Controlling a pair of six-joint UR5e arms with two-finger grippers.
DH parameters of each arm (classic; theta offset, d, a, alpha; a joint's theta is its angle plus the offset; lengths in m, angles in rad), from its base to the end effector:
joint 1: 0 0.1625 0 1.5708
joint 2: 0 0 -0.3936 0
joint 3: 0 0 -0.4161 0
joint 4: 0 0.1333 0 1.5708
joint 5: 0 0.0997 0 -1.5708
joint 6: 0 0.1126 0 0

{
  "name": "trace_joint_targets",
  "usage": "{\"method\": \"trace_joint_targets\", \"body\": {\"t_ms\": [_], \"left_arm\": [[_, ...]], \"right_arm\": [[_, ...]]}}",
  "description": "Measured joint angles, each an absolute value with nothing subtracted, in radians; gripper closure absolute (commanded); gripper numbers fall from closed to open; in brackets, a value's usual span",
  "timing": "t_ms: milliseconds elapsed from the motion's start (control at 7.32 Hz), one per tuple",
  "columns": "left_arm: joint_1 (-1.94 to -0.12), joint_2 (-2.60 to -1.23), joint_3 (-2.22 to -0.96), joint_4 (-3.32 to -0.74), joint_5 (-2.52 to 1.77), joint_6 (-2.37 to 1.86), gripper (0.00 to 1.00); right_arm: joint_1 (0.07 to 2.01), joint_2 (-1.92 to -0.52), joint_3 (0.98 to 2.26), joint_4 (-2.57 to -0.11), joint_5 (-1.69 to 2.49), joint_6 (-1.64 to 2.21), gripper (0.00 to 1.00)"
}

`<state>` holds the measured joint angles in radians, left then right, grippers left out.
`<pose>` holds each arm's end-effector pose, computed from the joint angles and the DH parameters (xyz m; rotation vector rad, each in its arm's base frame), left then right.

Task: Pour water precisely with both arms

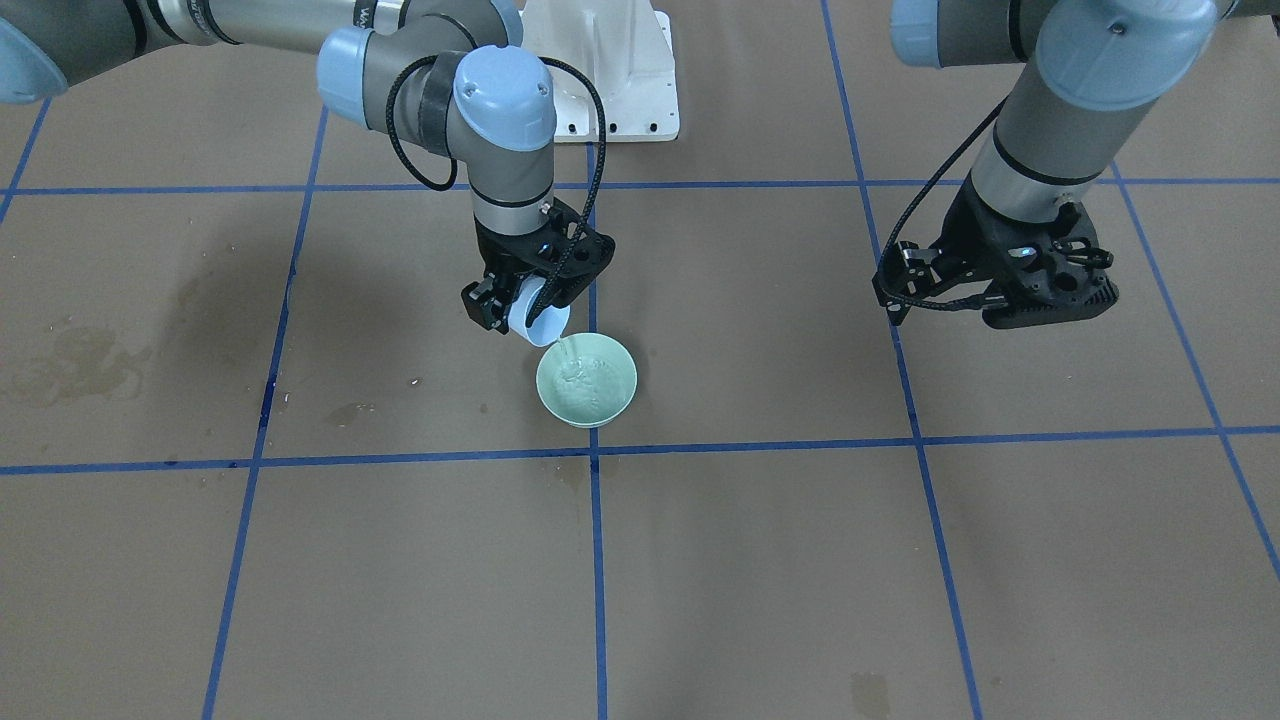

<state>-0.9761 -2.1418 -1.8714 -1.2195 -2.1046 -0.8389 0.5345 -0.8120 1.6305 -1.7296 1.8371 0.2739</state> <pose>0.2817 -0.5522 0.2097 0.0401 0.7265 -0.0945 -0.5500 -0.4461 0.1691 0.3745 -0.6208 -0.8176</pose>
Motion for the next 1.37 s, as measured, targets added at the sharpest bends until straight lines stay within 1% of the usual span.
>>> {"method": "trace_joint_targets", "body": {"t_ms": [410,820,1230,1367], "left_arm": [[-0.976,-2.141,-1.873,-1.22,-2.105,-0.839,0.0],[-0.976,-2.141,-1.874,-1.22,-2.105,-0.84,0.0],[-0.976,-2.141,-1.881,-1.22,-2.105,-0.848,0.0],[-0.976,-2.142,-1.885,-1.219,-2.105,-0.851,0.0]], "right_arm": [[0.536,-0.836,1.631,-1.597,1.832,0.312,1.0],[0.552,-0.927,1.661,-1.341,1.783,0.389,1.0],[0.579,-1.039,1.804,-1.28,1.575,0.528,1.0],[0.599,-1.097,1.862,-1.279,1.492,0.57,1.0]]}}
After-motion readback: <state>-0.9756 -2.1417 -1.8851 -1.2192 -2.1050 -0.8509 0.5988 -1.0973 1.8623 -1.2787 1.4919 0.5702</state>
